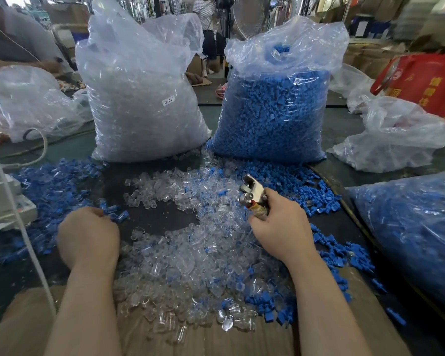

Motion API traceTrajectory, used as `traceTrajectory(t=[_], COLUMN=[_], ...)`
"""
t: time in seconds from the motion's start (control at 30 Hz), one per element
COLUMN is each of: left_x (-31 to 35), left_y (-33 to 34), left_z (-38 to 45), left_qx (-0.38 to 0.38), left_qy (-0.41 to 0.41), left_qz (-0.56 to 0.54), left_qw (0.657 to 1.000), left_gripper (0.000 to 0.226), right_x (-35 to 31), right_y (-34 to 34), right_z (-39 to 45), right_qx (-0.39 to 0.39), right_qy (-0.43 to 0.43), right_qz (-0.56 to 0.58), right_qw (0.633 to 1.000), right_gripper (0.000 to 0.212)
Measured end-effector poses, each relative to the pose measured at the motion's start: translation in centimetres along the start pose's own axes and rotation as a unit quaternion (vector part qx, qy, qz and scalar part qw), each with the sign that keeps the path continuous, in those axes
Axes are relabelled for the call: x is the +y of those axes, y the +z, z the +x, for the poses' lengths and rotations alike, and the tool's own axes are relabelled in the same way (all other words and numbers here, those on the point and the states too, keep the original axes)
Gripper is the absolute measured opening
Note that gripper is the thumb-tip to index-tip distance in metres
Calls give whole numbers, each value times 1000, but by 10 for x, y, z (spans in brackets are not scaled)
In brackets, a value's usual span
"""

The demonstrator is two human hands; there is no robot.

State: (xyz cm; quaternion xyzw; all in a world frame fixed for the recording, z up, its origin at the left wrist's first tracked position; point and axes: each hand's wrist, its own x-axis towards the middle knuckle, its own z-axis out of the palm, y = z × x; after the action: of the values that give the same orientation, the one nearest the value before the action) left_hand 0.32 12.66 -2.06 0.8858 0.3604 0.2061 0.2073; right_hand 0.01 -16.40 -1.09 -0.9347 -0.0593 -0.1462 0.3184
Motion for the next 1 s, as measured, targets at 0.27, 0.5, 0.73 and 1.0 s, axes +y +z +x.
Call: traceTrajectory(t=[0.27, 0.5, 0.73, 1.0], left_x=[73, 109, 107, 94], left_y=[-23, -18, -17, -14], left_z=[-49, -96, -92, -77], left_qx=[-258, -466, -388, -353], left_qy=[108, 121, 77, 143], left_qz=[-316, -362, -422, -323], left_qw=[907, 798, 816, 866], left_gripper=[19, 34, 18, 33], right_x=[-4, -9, -6, -6], right_y=[0, 2, 2, -1], right_z=[1, -2, 0, 2], right_qx=[-11, 6, 5, 12], right_qy=[-9, -56, -87, 70], right_qz=[-51, -76, -134, -126], right_qw=[999, 996, 987, 990], right_gripper=[15, 20, 32, 23])
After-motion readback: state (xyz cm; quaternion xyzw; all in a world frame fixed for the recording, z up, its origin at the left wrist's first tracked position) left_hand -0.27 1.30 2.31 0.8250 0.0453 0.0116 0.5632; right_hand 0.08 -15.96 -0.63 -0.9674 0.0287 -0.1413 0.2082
